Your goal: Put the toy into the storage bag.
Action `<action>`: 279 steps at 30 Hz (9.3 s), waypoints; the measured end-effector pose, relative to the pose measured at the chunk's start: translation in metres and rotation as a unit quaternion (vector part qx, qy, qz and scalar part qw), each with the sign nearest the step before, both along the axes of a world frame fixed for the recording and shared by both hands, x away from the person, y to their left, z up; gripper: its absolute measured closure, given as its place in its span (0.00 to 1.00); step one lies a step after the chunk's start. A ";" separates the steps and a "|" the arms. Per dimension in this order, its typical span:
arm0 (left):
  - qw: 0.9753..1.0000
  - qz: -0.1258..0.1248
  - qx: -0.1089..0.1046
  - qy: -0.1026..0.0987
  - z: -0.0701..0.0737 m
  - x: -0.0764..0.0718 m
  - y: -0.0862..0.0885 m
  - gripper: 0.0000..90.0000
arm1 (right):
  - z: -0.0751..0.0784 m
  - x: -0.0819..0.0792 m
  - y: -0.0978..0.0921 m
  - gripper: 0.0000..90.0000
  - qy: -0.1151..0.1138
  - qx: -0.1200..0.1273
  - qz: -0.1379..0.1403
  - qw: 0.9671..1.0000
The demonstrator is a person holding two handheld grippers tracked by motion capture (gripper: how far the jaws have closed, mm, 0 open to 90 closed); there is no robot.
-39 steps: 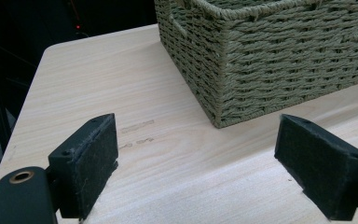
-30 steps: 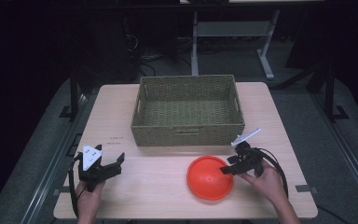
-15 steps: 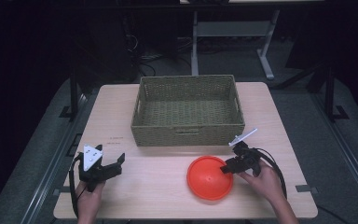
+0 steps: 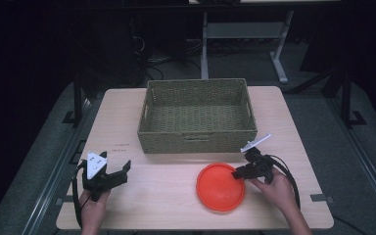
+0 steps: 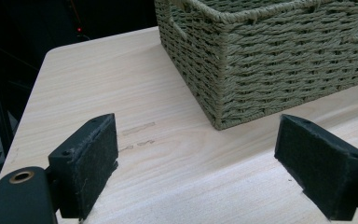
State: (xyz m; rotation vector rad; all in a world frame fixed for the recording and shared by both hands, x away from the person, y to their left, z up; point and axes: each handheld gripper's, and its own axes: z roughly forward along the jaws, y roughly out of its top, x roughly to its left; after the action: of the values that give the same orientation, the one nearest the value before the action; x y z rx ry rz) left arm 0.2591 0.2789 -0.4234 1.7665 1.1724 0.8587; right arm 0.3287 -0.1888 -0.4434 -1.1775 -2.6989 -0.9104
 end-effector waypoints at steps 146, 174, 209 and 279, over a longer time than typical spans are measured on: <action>1.000 0.006 0.001 -0.016 0.003 -0.003 0.000 0.14 | 0.218 0.120 0.019 0.91 -0.082 -0.009 -0.099 0.992; 1.000 0.007 0.001 -0.016 0.003 -0.004 0.000 0.14 | 0.193 0.147 0.023 0.91 -0.073 -0.012 -0.131 0.989; 1.000 0.008 0.002 -0.014 0.003 -0.004 0.000 0.14 | 0.145 0.169 0.027 0.91 -0.039 -0.017 -0.145 0.989; 1.000 0.011 -0.002 -0.015 0.003 -0.003 -0.001 0.14 | 0.092 0.176 0.023 0.83 0.003 -0.049 -0.155 0.987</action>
State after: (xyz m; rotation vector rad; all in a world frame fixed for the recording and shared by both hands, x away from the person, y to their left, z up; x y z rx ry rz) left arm 0.2562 0.2781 -0.4204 1.7358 1.1751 0.8922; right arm 0.5051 -0.1659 -0.3513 -1.6515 -2.6263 -0.8086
